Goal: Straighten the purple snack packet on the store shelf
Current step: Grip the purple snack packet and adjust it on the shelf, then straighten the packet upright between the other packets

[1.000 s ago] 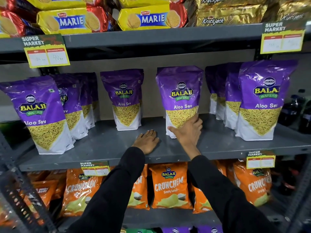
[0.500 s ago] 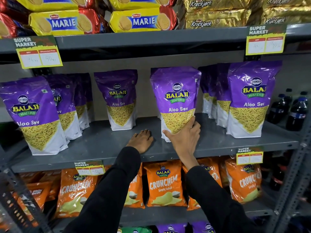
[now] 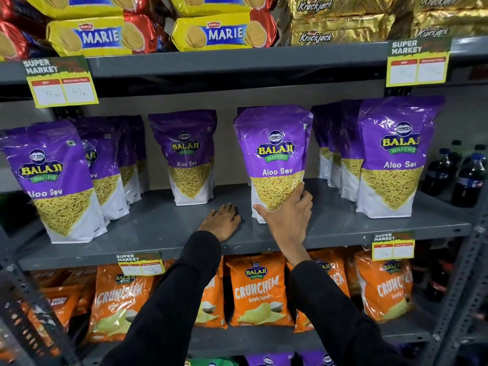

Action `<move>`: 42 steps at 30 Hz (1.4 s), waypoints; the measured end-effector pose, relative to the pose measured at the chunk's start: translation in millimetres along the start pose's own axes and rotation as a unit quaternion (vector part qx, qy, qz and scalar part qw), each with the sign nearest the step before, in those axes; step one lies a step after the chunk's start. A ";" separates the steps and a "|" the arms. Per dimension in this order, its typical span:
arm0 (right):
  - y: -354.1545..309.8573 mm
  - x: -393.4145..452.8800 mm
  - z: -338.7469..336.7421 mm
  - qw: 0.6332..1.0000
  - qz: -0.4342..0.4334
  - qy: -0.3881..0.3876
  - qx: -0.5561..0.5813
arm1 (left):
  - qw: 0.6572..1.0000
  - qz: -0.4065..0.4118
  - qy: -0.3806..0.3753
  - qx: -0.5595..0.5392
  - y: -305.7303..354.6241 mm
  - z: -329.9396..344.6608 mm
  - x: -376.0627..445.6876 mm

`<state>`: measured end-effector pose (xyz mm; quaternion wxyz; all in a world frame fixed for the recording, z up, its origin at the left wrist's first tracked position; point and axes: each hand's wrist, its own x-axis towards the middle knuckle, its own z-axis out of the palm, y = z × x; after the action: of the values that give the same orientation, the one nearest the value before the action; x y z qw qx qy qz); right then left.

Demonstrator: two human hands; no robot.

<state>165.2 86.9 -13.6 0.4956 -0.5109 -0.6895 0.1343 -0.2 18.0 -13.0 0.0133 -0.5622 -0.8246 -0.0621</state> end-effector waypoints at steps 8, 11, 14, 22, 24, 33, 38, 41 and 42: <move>-1.4 -0.6 -1.6 1.000 0.003 -0.004 -0.006 | 1.000 0.005 0.001 -0.012 -2.1 0.7 -0.8; -1.4 -1.0 -2.0 1.000 0.000 0.000 -0.014 | 1.000 0.005 0.002 -0.016 -2.8 1.1 -0.9; -0.3 -0.8 -0.8 1.000 -0.003 0.000 -0.011 | 1.000 0.007 0.002 -0.011 -2.4 1.6 -0.4; -4.5 -10.0 -7.5 0.999 -0.002 0.042 -0.010 | 0.994 -0.028 0.054 -0.094 -3.9 -4.9 -17.9; -7.8 -25.3 -8.9 0.995 -0.056 0.075 0.033 | 0.988 -0.036 0.092 -0.119 -11.8 -5.8 -30.5; -88.1 -78.0 29.7 0.948 -0.128 -0.104 0.272 | 0.978 -0.100 0.126 -0.130 -118.2 -11.7 -95.7; -150.2 -61.1 79.5 0.956 -0.039 -0.176 0.231 | 0.984 -0.098 0.098 -0.110 -178.4 -34.7 -92.4; -177.3 -49.2 108.2 0.968 -0.014 -0.167 0.184 | 0.989 -0.076 0.073 -0.104 -202.2 -42.4 -88.9; -184.6 -45.7 117.1 0.972 -0.006 -0.164 0.165 | 0.991 -0.066 0.065 -0.099 -208.8 -42.8 -88.2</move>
<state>-37.0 4.6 33.7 0.4541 -0.3889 -0.7325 0.3257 -163.7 -143.9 3.1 0.0076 -0.5002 -0.8468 -0.1806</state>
